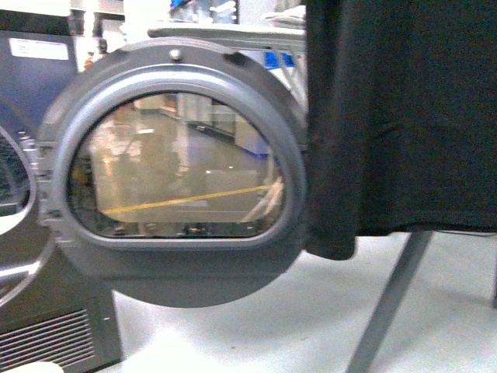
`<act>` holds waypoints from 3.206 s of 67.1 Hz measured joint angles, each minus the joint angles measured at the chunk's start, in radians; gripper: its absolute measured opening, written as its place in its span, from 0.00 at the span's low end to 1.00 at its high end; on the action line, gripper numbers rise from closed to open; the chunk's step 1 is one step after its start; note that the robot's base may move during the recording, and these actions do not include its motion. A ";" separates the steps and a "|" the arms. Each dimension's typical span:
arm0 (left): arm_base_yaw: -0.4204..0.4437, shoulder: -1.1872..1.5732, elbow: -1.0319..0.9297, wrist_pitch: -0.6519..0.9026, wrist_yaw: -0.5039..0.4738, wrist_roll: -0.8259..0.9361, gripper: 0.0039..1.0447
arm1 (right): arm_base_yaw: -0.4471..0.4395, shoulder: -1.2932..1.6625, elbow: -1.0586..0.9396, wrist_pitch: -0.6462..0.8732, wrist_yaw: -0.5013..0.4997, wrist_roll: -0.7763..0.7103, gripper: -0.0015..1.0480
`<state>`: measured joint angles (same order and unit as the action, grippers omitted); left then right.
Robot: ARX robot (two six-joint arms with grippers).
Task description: Move hamper under clothes hanger
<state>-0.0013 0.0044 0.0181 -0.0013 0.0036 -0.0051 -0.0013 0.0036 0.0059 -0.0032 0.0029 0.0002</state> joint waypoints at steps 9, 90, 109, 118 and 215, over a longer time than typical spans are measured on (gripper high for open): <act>0.000 0.000 0.000 0.000 -0.004 0.000 0.94 | 0.000 0.000 0.000 0.000 -0.005 0.000 0.92; 0.148 1.326 0.649 0.008 0.026 -0.133 0.94 | 0.149 1.168 0.507 0.074 -0.195 0.047 0.92; 0.068 1.762 0.929 -0.034 0.072 0.025 0.94 | 0.247 1.658 0.810 0.095 0.000 0.047 0.92; 0.058 1.877 1.007 -0.041 0.052 0.085 0.94 | 0.252 1.790 0.876 0.111 0.062 0.044 0.92; -0.047 2.341 1.163 0.186 0.069 0.109 0.94 | 0.196 2.365 1.203 0.121 0.131 0.087 0.92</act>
<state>-0.0486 2.3451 1.1809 0.1844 0.0731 0.1040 0.1947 2.3684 1.2091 0.1173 0.1341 0.0875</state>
